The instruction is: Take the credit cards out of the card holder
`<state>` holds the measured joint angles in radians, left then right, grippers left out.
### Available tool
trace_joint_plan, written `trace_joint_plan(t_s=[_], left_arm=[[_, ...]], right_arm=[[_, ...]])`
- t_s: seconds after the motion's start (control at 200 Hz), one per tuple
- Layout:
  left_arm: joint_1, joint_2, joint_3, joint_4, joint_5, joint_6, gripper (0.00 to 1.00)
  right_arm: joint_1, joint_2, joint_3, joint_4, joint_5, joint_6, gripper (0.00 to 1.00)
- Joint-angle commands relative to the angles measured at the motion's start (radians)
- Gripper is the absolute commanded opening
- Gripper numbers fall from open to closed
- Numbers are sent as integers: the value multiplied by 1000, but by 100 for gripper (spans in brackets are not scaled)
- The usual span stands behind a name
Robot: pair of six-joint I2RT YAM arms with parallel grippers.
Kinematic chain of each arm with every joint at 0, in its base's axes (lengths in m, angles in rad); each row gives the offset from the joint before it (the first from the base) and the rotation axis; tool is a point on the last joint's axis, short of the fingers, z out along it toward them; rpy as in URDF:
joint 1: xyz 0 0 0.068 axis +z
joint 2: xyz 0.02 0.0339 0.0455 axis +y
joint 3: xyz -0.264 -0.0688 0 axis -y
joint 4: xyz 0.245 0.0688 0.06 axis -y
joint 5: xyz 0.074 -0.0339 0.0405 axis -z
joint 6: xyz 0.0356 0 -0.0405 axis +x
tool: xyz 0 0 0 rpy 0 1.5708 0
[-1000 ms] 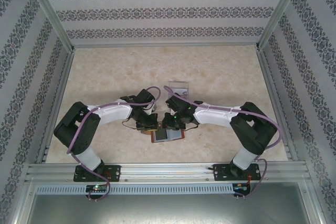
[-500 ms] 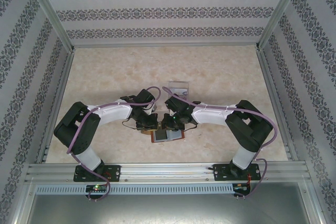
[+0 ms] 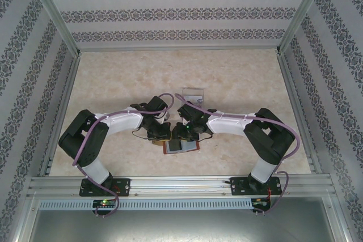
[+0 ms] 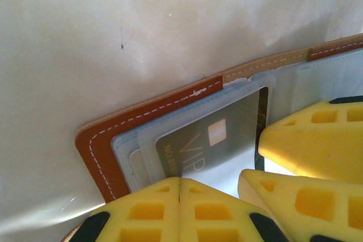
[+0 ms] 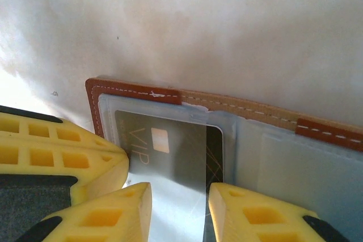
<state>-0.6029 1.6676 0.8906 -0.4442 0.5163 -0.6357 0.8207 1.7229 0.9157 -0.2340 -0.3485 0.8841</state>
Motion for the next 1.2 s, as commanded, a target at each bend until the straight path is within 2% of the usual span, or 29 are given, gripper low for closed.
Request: trace_joint_plan(t_s=[0.0,0.325,0.565,0.874,1.194], left_arm=[[-12,10,15,-47,-24,16,6],[-13,8,29,-68,-41,24,6],[-15,-36,66,-110,-45,20,6],[-43,-28,60,-111,-43,3,5],[-47,43,41,-60,-13,2,5]], right_arm=[[-5,0,-6,-112,85,-21,35],[-5,-53,7,-151,106,-30,37],[-15,-80,1,-123,74,-30,38],[-32,-14,-3,-95,34,-50,34],[-48,-14,-70,16,-34,-26,29]])
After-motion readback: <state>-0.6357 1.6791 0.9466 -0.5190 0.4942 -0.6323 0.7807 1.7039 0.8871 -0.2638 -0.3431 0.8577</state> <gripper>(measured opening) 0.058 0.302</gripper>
